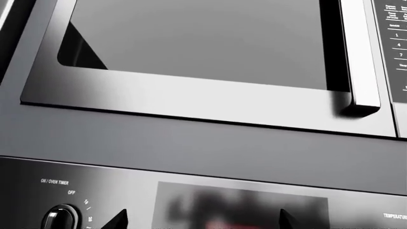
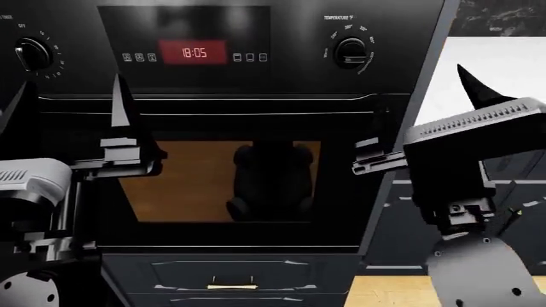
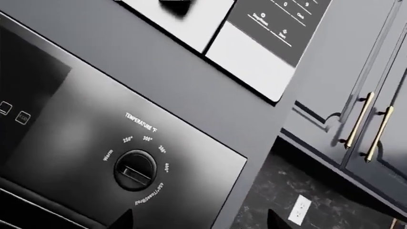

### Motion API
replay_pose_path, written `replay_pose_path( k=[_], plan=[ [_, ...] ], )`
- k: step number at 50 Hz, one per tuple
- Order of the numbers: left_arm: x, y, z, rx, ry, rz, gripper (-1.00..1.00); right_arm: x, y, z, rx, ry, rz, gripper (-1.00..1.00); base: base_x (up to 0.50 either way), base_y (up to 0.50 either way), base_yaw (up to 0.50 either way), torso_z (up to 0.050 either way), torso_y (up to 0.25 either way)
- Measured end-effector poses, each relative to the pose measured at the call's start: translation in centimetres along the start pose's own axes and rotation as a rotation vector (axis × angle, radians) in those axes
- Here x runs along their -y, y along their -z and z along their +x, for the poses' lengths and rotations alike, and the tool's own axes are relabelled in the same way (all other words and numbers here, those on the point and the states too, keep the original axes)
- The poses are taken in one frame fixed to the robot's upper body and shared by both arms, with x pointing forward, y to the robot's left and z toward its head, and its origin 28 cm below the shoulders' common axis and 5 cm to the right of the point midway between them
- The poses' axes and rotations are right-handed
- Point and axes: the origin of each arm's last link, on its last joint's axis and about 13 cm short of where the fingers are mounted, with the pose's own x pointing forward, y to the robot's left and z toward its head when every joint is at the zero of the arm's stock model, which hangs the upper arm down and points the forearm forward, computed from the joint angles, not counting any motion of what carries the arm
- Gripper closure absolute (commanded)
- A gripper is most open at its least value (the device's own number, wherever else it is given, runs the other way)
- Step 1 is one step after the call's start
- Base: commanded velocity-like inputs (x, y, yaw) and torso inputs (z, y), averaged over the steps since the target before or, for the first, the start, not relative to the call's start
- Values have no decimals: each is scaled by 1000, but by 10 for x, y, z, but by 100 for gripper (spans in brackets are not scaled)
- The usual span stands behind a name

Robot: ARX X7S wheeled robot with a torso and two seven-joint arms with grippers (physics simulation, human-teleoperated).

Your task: Preheat the oven by turning the temperature knob.

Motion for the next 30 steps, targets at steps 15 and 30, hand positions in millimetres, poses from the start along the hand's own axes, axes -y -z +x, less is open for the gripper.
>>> replay_pose_path(
  k=[15, 30],
  plan=[
    [1, 2, 0, -8, 2, 3, -100, 0, -4, 14, 11, -76, -317, -100, 0, 0, 0, 0, 0],
    [1, 5, -1, -18, 5, 7, -100, 2, -14, 22, 22, -155, -502, -100, 0, 0, 0, 0, 0]
  ],
)
